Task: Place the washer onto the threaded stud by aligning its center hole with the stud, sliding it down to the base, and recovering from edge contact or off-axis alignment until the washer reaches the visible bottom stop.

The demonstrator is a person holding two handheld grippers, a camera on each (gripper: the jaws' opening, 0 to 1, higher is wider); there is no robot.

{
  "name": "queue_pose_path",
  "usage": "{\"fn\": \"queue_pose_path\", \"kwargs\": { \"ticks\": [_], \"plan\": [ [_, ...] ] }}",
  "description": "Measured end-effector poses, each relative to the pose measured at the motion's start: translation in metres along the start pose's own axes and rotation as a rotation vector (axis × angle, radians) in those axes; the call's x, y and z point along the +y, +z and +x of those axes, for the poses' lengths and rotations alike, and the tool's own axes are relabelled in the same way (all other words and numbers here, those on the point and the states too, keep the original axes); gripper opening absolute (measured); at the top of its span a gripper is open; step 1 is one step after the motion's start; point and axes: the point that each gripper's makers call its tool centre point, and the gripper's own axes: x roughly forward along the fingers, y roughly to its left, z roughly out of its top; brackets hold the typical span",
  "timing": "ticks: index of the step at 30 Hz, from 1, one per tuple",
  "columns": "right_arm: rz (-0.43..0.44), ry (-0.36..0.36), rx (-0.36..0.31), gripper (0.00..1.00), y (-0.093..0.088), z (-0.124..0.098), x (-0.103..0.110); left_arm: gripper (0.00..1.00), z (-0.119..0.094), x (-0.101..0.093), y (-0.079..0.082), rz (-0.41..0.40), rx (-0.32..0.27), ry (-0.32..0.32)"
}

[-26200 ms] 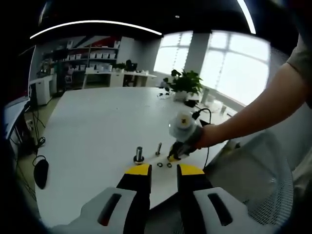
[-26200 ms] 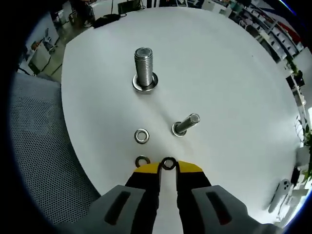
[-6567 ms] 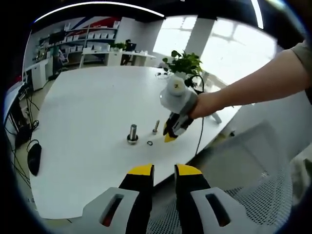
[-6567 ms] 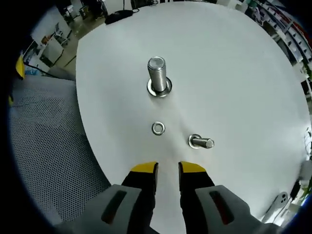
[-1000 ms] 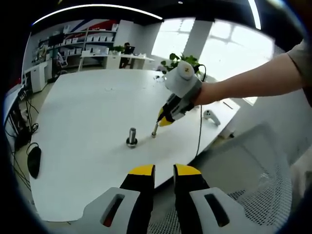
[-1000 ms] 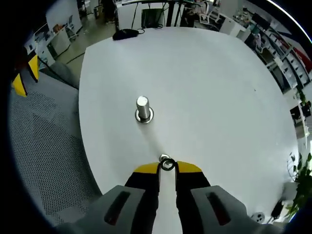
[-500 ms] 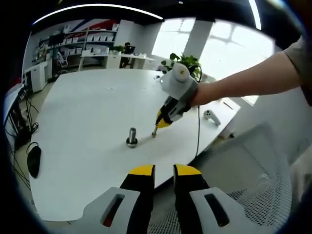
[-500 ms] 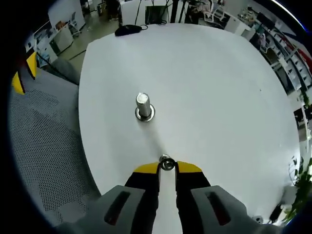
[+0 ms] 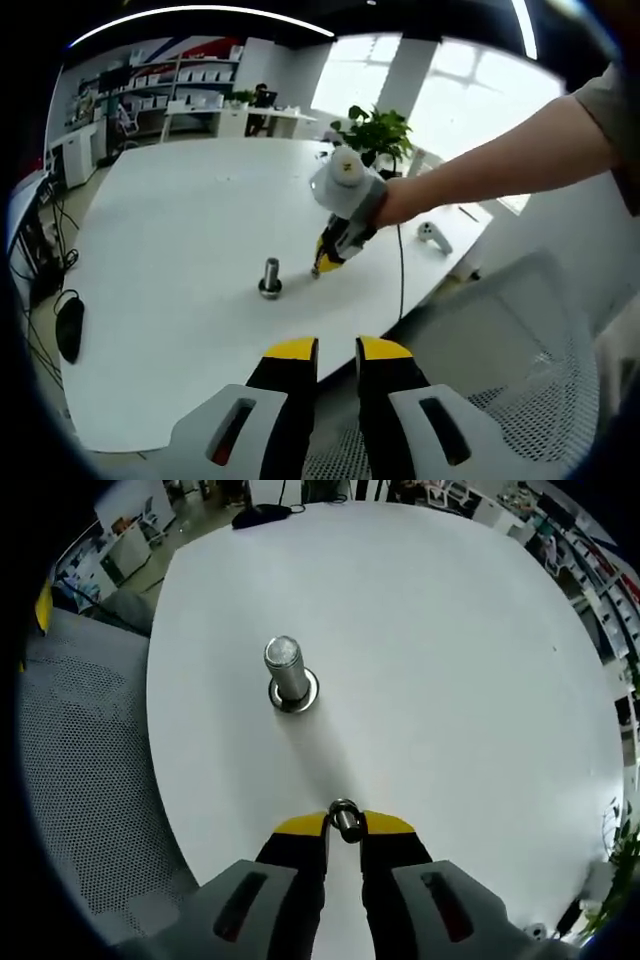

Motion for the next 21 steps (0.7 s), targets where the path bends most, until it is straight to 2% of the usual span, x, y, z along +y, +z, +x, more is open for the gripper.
{"fn": "queue_pose_path", "kwargs": {
  "ticks": [9,16,18,21],
  "plan": [
    [0.067,0.003,-0.017,0.15,-0.005,0.001,0.0,0.12,0.001,-0.001,-0.002,0.005,0.013,-0.008],
    [0.127,-0.015,-0.071,0.19,-0.013,-0.008,0.0,0.12,0.0,-0.002,-0.003,0.006,0.017,-0.01],
    [0.147,-0.025,-0.133,0.19,-0.01,-0.018,0.001,0.12,0.0,-0.002,-0.003,0.008,0.018,-0.01],
    [0.273,-0.044,-0.266,0.19,-0.008,-0.042,-0.001,0.12,0.0,-0.001,-0.003,0.006,0.014,-0.006]
  ]
}}
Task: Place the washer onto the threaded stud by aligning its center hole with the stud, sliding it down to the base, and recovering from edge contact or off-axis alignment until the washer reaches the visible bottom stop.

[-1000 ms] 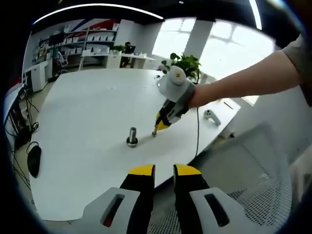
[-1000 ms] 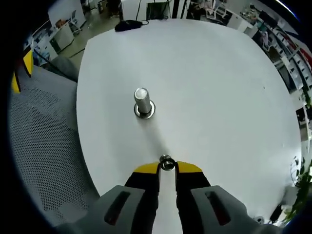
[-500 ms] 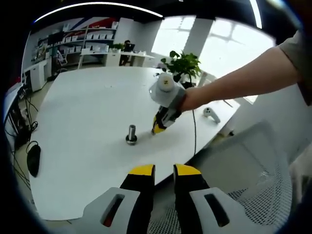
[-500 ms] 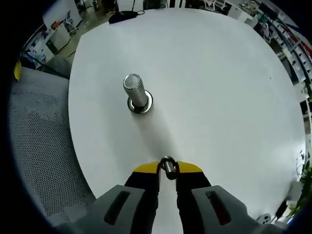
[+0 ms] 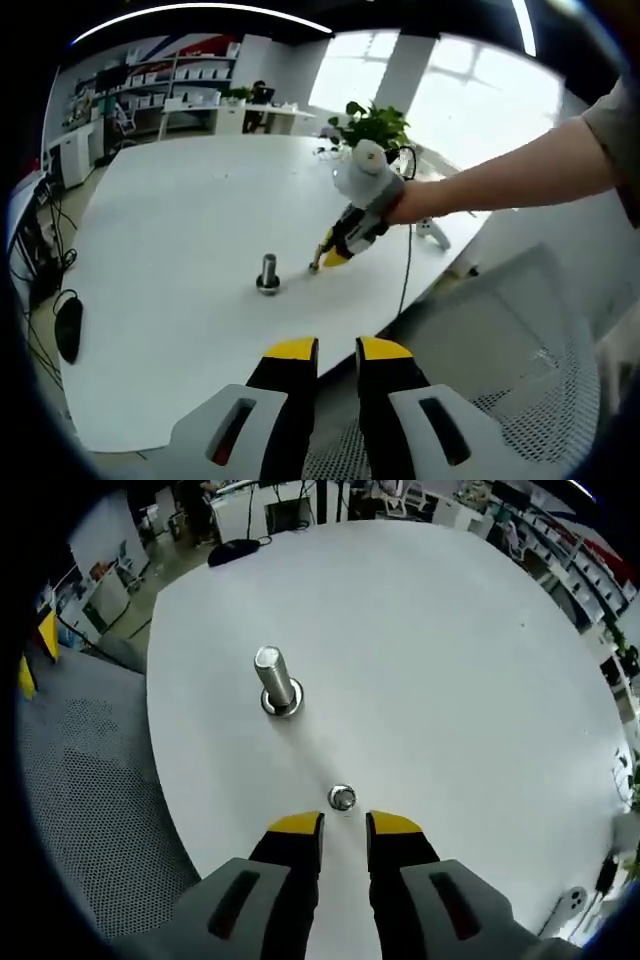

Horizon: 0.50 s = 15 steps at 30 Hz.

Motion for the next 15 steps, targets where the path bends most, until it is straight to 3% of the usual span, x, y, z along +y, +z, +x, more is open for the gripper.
{"fn": "queue_pose_path", "kwargs": {
  "ticks": [3,10,15],
  "plan": [
    [0.096,-0.004,-0.097,0.19,0.003,-0.026,0.003,0.12,0.0,0.001,0.001,-0.004,-0.004,0.003],
    [0.182,-0.03,-0.271,0.21,0.006,-0.092,0.025,0.12,-0.001,0.0,0.003,-0.005,-0.013,-0.001],
    [0.308,-0.062,-0.36,0.24,-0.013,-0.141,0.034,0.13,-0.001,0.0,0.003,-0.008,-0.018,-0.002]
  ]
}}
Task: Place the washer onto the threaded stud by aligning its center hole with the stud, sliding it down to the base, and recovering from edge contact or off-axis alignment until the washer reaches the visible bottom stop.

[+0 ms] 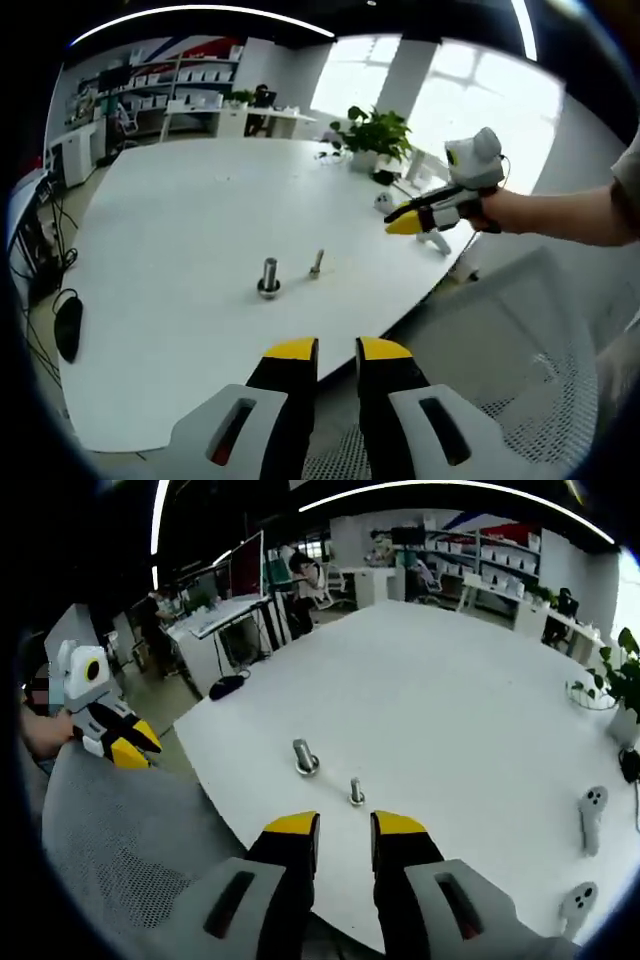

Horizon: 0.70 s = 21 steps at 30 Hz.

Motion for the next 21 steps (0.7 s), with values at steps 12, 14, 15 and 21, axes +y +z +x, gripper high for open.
{"fn": "queue_pose_path", "kwargs": {
  "ticks": [12,14,15,21],
  "plan": [
    [0.116,-0.089,-0.124,0.26,-0.003,-0.064,0.004,0.13,-0.001,0.003,0.002,-0.018,-0.013,0.016],
    [0.086,-0.094,-0.121,0.26,-0.004,-0.063,0.005,0.13,-0.002,0.003,0.003,-0.019,-0.021,0.017],
    [0.062,-0.102,-0.128,0.26,-0.004,-0.064,0.005,0.13,-0.002,0.004,0.003,-0.021,-0.022,0.018],
    [-0.059,-0.107,-0.14,0.26,-0.012,-0.06,0.005,0.13,-0.002,0.008,0.004,-0.034,-0.03,0.036]
  ]
}}
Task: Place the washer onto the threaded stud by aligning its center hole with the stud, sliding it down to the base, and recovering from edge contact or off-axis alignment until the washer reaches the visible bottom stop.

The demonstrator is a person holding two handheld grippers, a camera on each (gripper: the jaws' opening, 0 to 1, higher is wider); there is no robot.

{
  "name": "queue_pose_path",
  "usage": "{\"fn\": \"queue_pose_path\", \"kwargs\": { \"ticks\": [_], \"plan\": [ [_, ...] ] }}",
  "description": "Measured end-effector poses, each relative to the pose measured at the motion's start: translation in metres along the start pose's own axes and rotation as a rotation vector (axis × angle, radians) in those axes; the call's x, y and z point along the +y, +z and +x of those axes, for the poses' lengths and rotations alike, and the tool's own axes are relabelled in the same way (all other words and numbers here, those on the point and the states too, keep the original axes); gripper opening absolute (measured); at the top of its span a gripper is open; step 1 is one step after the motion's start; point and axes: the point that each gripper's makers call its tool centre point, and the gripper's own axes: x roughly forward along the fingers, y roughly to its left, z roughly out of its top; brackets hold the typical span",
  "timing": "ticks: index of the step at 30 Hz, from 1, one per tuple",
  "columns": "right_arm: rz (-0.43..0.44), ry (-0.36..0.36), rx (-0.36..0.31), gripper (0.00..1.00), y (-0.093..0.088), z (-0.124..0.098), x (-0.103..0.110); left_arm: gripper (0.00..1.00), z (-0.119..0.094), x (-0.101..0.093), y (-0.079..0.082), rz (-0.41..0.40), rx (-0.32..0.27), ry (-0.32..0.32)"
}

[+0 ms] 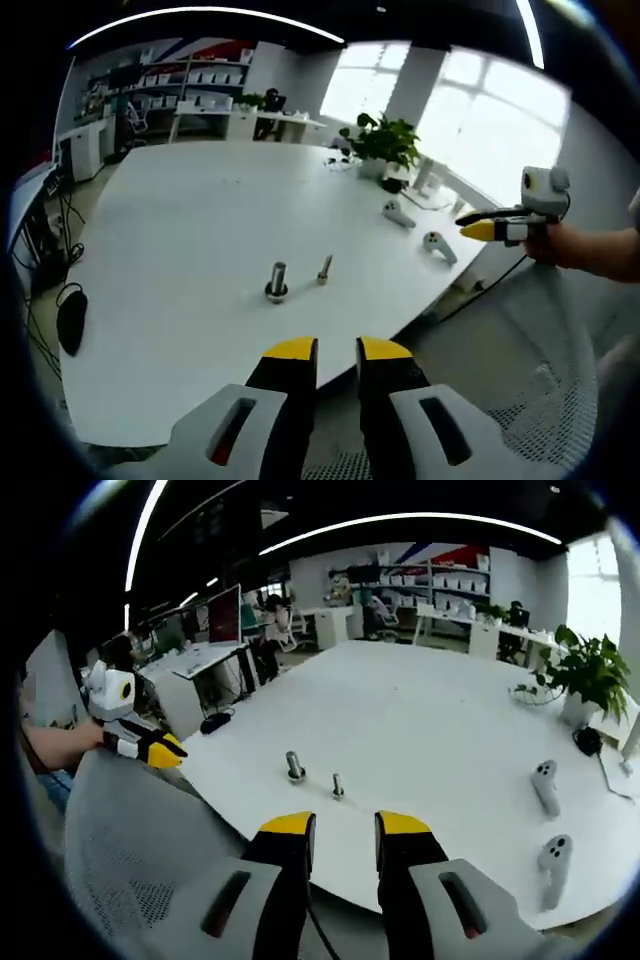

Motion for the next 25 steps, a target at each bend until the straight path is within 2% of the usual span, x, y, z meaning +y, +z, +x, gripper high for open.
{"fn": "queue_pose_path", "kwargs": {
  "ticks": [2,4,5,6,7,8,9,11,13,16,22,25],
  "plan": [
    [0.016,0.013,-0.032,0.26,0.0,-0.001,0.003,0.13,-0.001,0.001,0.003,-0.003,-0.018,0.006],
    [-0.029,0.031,-0.066,0.26,-0.002,-0.001,0.003,0.13,-0.002,0.003,0.004,-0.009,-0.027,0.014],
    [-0.049,0.018,-0.08,0.26,-0.004,-0.002,-0.001,0.13,-0.002,0.003,0.004,-0.011,-0.028,0.017],
    [-0.031,0.005,-0.068,0.26,-0.012,-0.002,-0.006,0.13,-0.002,0.004,0.003,-0.016,-0.024,0.022],
    [0.031,-0.008,-0.068,0.26,-0.013,-0.003,-0.01,0.14,-0.002,0.004,0.003,-0.017,-0.022,0.025],
    [0.093,0.005,-0.096,0.26,-0.008,-0.004,-0.012,0.14,0.0,0.004,0.001,-0.006,-0.009,0.033],
    [0.136,0.014,-0.137,0.26,-0.002,-0.006,-0.014,0.14,-0.001,0.008,-0.004,0.036,0.03,0.057],
    [0.2,0.006,-0.186,0.27,0.002,-0.009,-0.022,0.14,0.0,0.007,-0.006,0.007,0.036,0.055],
    [0.223,0.006,-0.167,0.29,-0.004,-0.008,-0.026,0.14,-0.001,0.008,-0.003,0.011,0.021,0.057],
    [0.194,0.008,-0.172,0.31,-0.002,-0.008,-0.022,0.16,-0.002,0.008,-0.002,-0.002,0.01,0.064],
    [0.231,0.023,-0.175,0.25,-0.002,-0.008,-0.022,0.19,-0.006,0.013,0.005,-0.033,-0.034,0.086],
    [0.193,-0.01,-0.184,0.26,-0.002,-0.01,-0.026,0.19,-0.005,0.012,0.005,-0.035,-0.031,0.084]
  ]
}}
